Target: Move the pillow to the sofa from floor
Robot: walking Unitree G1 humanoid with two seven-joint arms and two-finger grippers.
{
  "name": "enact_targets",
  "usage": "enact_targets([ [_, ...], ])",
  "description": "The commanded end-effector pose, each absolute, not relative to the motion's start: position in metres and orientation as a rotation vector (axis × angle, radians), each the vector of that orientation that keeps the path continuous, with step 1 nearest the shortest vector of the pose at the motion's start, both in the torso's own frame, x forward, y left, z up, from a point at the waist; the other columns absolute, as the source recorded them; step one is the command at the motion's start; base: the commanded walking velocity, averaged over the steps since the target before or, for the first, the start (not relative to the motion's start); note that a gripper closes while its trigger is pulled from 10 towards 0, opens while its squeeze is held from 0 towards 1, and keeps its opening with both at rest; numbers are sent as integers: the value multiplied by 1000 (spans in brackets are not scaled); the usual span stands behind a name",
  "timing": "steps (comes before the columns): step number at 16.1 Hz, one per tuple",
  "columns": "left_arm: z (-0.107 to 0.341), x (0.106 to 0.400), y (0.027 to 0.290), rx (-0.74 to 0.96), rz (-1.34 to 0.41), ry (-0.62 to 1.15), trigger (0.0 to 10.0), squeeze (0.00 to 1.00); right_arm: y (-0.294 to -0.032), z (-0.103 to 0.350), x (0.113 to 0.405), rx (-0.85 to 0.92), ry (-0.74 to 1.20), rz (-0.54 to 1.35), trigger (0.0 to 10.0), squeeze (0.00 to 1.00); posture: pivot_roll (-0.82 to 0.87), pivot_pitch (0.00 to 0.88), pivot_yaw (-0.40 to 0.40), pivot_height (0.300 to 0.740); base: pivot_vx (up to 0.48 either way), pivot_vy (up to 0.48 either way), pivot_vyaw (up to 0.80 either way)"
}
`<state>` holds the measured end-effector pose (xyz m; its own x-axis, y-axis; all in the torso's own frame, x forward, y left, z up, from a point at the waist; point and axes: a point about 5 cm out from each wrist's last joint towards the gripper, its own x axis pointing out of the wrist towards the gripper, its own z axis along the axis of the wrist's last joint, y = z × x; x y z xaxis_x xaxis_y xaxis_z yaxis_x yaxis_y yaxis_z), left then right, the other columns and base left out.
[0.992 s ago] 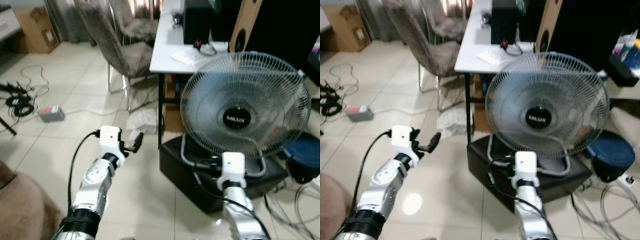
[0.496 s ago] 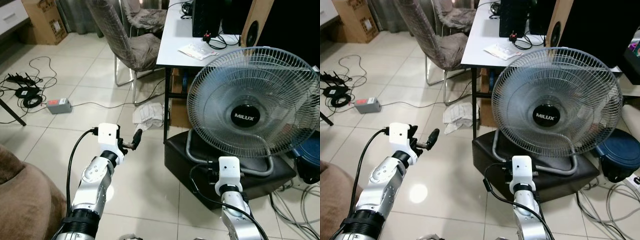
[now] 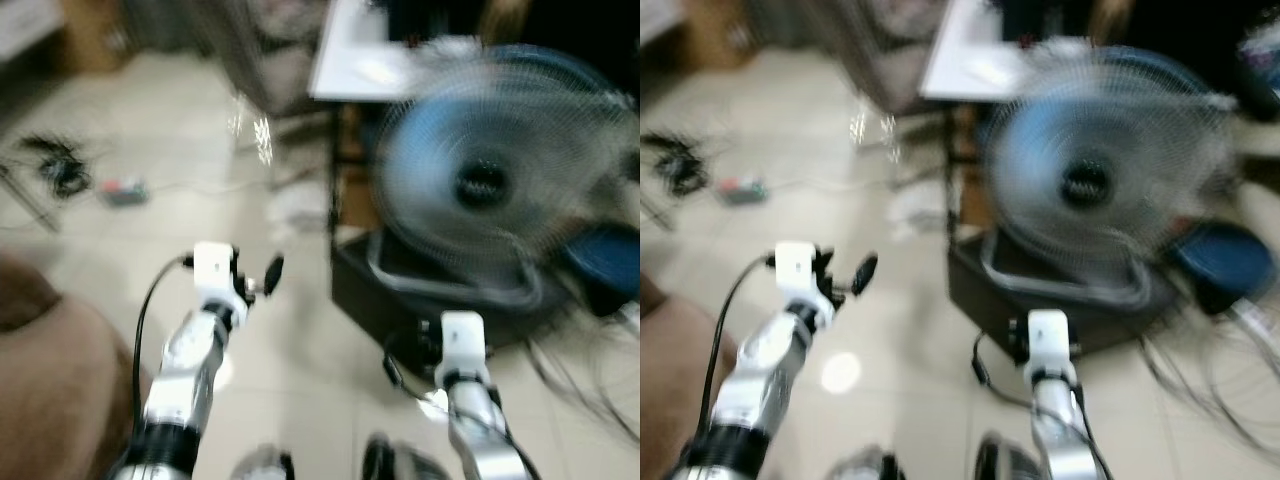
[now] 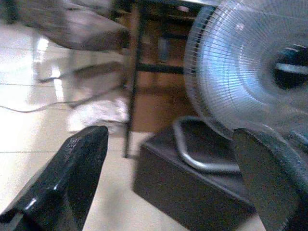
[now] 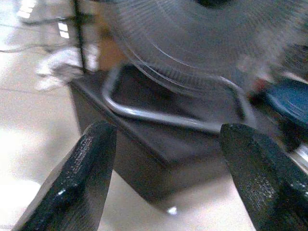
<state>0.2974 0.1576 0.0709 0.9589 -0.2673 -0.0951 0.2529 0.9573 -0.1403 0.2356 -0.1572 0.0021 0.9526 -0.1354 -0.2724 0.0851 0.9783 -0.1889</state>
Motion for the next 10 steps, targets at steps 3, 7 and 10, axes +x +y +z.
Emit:
enact_targets([
  [3,71,298,160,-133,-252,114,10000,0,-161,-3,230,-176,322,-135,10000,0,-16,60,31,730,-354,0,0],
  [7,72,300,158,-154,-254,109,10000,0,-162,-5,228,-177,329,-138,10000,0,-23,58,34,730,-65,0,0],
  [10,72,301,159,-153,-246,115,10000,0,-161,-5,227,-154,324,-125,10000,0,-26,57,35,730,0,0,0],
])
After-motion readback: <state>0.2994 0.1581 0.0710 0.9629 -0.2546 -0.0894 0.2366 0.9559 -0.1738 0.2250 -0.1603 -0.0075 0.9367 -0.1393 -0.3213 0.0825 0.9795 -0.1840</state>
